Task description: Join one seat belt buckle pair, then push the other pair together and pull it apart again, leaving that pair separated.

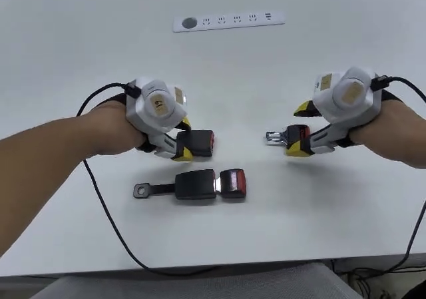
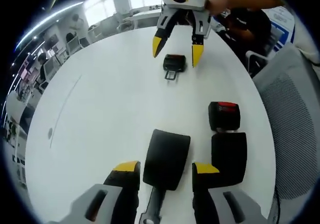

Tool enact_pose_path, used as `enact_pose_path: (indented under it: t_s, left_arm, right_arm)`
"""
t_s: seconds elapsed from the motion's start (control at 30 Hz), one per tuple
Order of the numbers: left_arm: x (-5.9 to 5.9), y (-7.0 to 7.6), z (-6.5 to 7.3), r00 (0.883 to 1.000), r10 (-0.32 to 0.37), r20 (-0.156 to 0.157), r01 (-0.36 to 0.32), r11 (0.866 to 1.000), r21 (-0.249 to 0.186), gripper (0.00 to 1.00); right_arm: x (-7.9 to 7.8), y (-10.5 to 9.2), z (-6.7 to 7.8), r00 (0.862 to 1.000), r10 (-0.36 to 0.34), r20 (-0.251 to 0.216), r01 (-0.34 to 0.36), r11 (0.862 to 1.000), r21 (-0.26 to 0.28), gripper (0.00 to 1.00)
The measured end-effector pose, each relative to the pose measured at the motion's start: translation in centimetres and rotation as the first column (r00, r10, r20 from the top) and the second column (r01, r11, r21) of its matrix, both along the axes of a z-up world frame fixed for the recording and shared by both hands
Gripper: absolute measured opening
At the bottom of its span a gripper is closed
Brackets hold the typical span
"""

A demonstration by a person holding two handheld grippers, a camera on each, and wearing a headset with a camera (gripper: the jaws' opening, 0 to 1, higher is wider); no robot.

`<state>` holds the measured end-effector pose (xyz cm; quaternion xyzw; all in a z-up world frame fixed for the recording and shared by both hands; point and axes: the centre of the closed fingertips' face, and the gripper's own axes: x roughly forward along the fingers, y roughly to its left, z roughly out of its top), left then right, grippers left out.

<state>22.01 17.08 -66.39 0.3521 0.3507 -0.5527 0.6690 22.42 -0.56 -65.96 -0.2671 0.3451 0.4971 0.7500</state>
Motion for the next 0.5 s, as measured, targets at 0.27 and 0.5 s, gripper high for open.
enact_pose_path:
  t_s: [0.27,0.5]
  left_arm:
    - [-1.7,0.4,2.2,0.993,0.106,0.058,-0.100,0.990,-0.101,0.56]
    - [-4.7,1.7,3.1,0.984,0.160,0.076,-0.149,0.981,-0.127,0.60]
  right_arm:
    - [-2.6,1.5,1.9,0.997,-0.064,0.045,0.061,0.996,0.070,0.65]
    - [-5.6,1.9,3.3,0.991,-0.121,0.064,0.114,0.988,0.101,0.73]
